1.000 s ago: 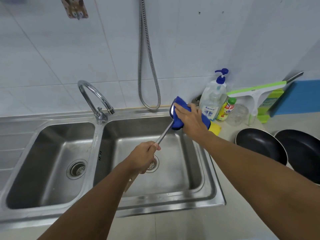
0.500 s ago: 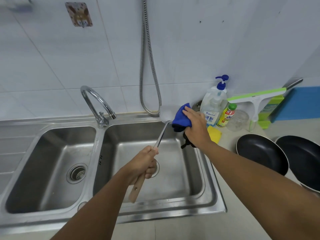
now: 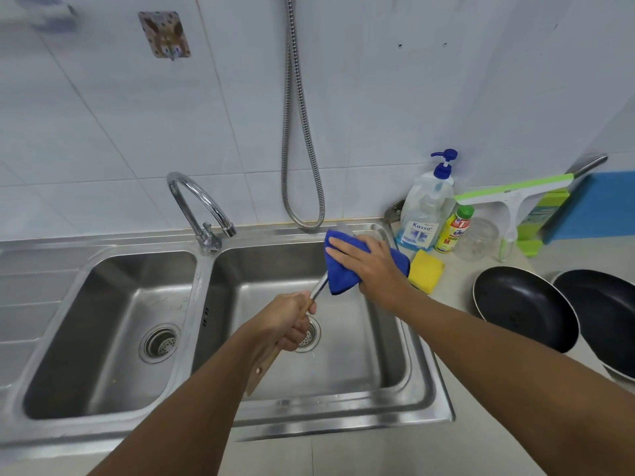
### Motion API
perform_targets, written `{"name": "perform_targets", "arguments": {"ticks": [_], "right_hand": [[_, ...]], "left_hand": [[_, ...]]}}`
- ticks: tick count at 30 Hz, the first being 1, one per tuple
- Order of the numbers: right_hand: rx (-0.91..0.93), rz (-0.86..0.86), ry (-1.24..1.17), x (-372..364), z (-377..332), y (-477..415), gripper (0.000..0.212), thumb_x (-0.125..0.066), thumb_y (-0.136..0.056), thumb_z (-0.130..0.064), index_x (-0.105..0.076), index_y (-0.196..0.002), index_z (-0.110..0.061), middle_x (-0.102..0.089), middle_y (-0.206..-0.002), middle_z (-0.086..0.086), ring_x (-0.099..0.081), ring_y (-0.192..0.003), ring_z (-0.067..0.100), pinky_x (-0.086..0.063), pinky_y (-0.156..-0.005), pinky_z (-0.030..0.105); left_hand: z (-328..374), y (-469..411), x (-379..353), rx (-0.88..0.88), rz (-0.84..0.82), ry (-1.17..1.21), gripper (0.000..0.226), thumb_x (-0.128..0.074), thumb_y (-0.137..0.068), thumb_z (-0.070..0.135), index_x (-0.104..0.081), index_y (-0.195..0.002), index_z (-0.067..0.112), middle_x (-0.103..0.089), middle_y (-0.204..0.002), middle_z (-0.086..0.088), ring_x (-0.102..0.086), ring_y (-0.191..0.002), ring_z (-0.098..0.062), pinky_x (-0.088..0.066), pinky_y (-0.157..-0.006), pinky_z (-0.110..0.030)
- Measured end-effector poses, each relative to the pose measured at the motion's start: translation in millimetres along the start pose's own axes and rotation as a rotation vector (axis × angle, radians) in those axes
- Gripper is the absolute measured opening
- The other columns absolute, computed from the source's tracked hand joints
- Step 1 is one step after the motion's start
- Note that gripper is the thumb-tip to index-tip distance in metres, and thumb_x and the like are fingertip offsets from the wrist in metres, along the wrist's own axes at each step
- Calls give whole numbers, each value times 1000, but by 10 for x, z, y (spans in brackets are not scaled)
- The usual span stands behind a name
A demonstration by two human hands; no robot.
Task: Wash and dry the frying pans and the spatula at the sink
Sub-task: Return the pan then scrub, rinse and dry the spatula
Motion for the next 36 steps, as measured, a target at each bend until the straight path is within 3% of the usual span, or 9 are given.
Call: {"name": "perform_targets", "arguments": {"ticks": [6, 10, 13, 17, 20, 23, 29, 33, 36], "right_hand": [[371, -39, 121, -9, -142, -18, 91, -64, -79, 10, -35, -155, -29, -33, -163, -10, -40, -137, 36, -36, -105, 50], [198, 36, 196, 138, 158, -65, 85, -67, -79, 6, -40, -151, -30, -39, -161, -5, -47, -129, 38, -41, -96, 53], [106, 55, 42, 263, 210, -191, 69, -59, -80, -3, -53, -145, -26, -48, -154, -3, -55, -116, 37, -41, -96, 47], [-457, 279, -375, 447, 201, -403, 72, -52, -73, 8, -60, -140, -18, -64, -136, 6, -60, -113, 36, -46, -103, 42], [-858, 264, -525, 559, 271, -471, 68, -54, -81, 12, -59, -141, -20, -68, -118, 7, -62, -111, 28, -48, -98, 30], [-821, 264, -556, 566, 249, -452, 65, -54, -80, 14, -66, -134, -21, -71, -116, 5, -64, -109, 24, -51, -102, 34], [-402, 339, -589, 393, -28, -250, 60, -58, -67, 20, -76, -118, -8, -68, -130, 6, -61, -121, 12, -46, -110, 29], [-695, 186, -633, 457, 278, -416, 65, -49, -74, 16, -74, -123, -20, -70, -128, 4, -63, -121, 19, -45, -112, 31], [-801, 206, -639, 507, 352, -501, 66, -49, -76, 12, -73, -126, -24, -70, -127, 2, -63, -117, 21, -47, -109, 31]], "left_hand": [[70, 28, -2, 13, -10, -1, 43, -28, -111, 44, -44, -81, 17, -29, -50, 4, -20, -34, -7, -16, -35, -11], [-6, 53, -21, 4, -12, -3, 39, -27, -110, 35, -44, -79, 20, -26, -50, 4, -18, -33, -7, -15, -38, -8], [-34, 73, -49, 0, -32, -13, 40, -27, -109, 39, -43, -78, 21, -26, -51, 4, -18, -35, -7, -14, -36, -11], [-62, 118, -119, -45, -55, -126, 44, -25, -106, 52, -38, -74, 25, -24, -59, 4, -16, -45, -10, -10, -38, -18], [-44, 166, -130, -143, -4, -198, 47, -29, -103, 60, -38, -74, 25, -25, -59, 4, -15, -47, -12, -12, -40, -19], [-18, 180, -103, -248, 40, -233, 51, -31, -104, 64, -39, -74, 23, -27, -58, 2, -18, -45, -13, -14, -44, -21], [13, 143, -143, -263, 77, -171, 48, -32, -106, 59, -38, -78, 21, -25, -59, 2, -16, -45, -12, -15, -43, -20], [-70, 127, -83, -318, 97, -275, 50, -34, -106, 59, -41, -75, 20, -29, -54, 3, -20, -41, -13, -15, -44, -21], [-21, 115, -66, -368, 135, -338, 50, -34, -107, 55, -43, -75, 18, -32, -53, 3, -22, -39, -12, -18, -42, -19]]}}
Point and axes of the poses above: each hand's wrist, its own y-axis away from the middle knuckle, its own x-axis out of the back of the hand, z = x × y, the point moved 2 cm from there along -y, towards the middle knuckle
